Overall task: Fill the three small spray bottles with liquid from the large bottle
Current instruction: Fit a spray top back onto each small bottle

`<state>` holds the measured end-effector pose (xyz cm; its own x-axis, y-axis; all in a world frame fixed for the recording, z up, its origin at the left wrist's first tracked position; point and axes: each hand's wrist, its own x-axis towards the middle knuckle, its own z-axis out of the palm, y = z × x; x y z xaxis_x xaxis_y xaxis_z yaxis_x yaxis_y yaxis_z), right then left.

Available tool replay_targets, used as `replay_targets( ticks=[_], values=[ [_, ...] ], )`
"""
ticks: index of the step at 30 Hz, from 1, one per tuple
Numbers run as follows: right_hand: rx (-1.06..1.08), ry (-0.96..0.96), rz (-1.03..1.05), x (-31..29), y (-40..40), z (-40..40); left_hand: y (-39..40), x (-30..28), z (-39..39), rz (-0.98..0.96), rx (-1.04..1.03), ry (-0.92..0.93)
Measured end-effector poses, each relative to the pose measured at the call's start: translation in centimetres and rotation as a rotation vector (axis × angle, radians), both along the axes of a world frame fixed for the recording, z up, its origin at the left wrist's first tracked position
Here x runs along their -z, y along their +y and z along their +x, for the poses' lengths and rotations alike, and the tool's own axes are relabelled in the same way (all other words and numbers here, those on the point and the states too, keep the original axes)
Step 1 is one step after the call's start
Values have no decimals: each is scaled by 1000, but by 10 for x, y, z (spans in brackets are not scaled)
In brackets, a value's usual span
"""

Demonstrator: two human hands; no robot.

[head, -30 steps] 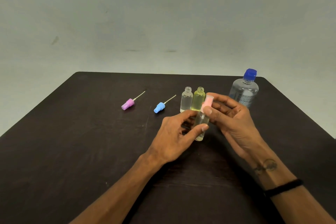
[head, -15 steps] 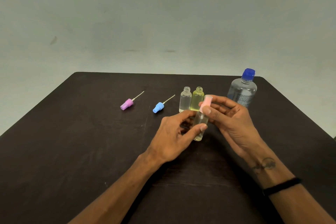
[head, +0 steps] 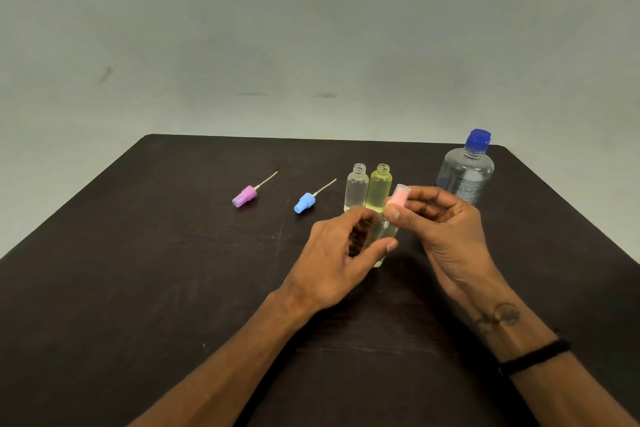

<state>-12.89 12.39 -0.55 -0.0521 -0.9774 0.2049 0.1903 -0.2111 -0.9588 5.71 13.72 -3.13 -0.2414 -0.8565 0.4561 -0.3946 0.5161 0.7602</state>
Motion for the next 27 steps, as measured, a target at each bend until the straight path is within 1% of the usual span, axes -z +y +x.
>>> replay_targets(
  ticks=[6, 9, 12, 17, 22, 27],
  values=[
    [37, 26, -34, -1, 3, 4, -1, 1, -1, -22, -23, -10],
    [13, 43, -44, 0, 5, 7, -2, 2, -2, -21, -76, 48],
    [17, 91, -53, 2, 7, 11, -2, 2, -2, -21, -146, 148],
    [75, 151, -67, 4, 7, 13, -11, -2, 13, -38, -270, 171],
    [67, 199, -62, 7, 6, 14, -27, -1, 38, -45, -464, 242],
    [39, 249, -58, 7, 8, 17, -35, 2, 52, -20, -537, 313]
  ],
)
